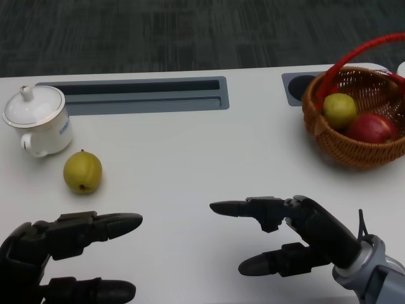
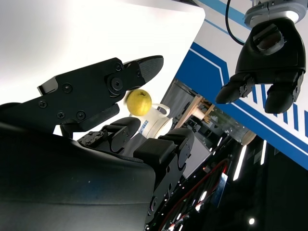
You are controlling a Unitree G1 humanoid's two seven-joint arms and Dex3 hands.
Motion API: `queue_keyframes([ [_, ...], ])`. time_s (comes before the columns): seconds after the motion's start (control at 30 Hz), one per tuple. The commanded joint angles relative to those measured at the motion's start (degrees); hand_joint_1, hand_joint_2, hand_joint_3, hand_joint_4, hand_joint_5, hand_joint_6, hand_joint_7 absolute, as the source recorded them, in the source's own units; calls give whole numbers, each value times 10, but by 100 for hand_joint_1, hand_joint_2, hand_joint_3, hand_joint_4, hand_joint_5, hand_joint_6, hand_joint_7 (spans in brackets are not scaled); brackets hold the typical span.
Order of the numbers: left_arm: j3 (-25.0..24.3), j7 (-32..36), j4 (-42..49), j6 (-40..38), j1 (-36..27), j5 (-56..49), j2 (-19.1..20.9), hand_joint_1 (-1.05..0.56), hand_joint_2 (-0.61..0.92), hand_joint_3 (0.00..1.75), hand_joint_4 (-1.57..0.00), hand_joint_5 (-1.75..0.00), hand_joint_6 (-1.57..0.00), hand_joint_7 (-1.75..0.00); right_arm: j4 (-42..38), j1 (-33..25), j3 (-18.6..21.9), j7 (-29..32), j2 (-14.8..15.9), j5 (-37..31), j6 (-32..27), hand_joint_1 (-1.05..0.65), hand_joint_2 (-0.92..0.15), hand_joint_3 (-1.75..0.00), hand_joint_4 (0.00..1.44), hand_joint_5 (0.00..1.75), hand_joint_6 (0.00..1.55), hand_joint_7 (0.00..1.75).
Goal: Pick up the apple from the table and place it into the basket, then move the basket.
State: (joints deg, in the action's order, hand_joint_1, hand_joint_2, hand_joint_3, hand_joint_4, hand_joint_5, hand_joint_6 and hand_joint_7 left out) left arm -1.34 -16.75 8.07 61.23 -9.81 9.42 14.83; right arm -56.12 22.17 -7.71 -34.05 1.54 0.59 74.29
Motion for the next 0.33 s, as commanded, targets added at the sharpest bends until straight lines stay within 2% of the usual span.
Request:
queue_keyframes([
  [0.03,-3,-8,2,2,2,7,10,-40,76,0,-96,-1,-87,0,-3,8,-2,14,9,-2,10,-25,-79,0,63,1,53,0],
  [0.33,-4,-10,4,2,5,3,7,-39,75,0,-97,-1,-88,-1,-3,11,-6,36,20,-16,14,-26,-78,0,64,0,54,0],
])
